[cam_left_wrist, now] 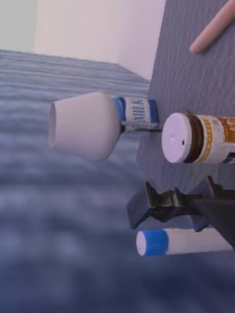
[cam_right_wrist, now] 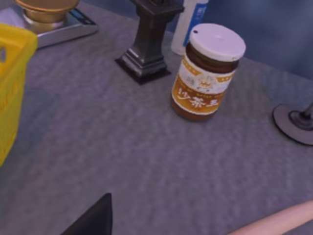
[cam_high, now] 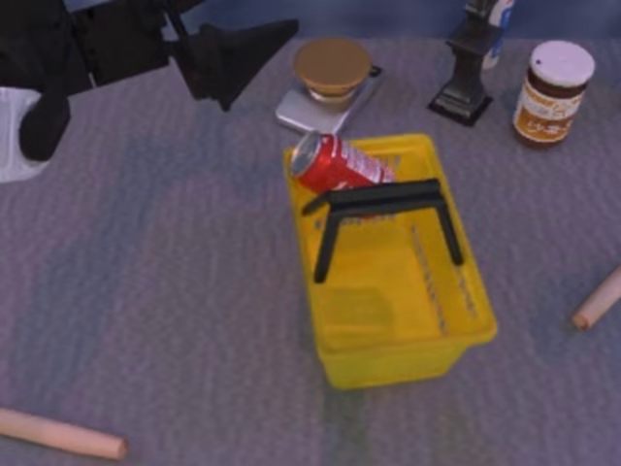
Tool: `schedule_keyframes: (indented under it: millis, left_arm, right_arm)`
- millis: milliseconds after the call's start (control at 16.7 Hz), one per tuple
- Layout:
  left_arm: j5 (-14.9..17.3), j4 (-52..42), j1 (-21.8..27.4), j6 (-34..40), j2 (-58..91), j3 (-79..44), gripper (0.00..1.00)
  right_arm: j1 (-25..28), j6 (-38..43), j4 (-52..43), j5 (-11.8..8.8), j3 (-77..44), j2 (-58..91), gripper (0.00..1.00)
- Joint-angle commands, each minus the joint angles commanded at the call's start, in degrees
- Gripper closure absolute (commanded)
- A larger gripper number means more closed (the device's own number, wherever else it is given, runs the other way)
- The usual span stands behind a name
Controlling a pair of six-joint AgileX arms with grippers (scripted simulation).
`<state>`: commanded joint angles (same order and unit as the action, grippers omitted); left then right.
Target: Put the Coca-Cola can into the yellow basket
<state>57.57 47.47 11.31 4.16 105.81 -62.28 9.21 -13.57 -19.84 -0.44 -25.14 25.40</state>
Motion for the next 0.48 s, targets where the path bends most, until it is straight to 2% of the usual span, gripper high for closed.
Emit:
schedule_keyframes:
  millis: [480]
  left_arm:
    - [-27.49,-20.69,-7.62,2.83,-52.52,23.62,0.00]
  right_arm:
    - [13.72,-21.82,-32.24,0.53,-47.91,49.28,0.00]
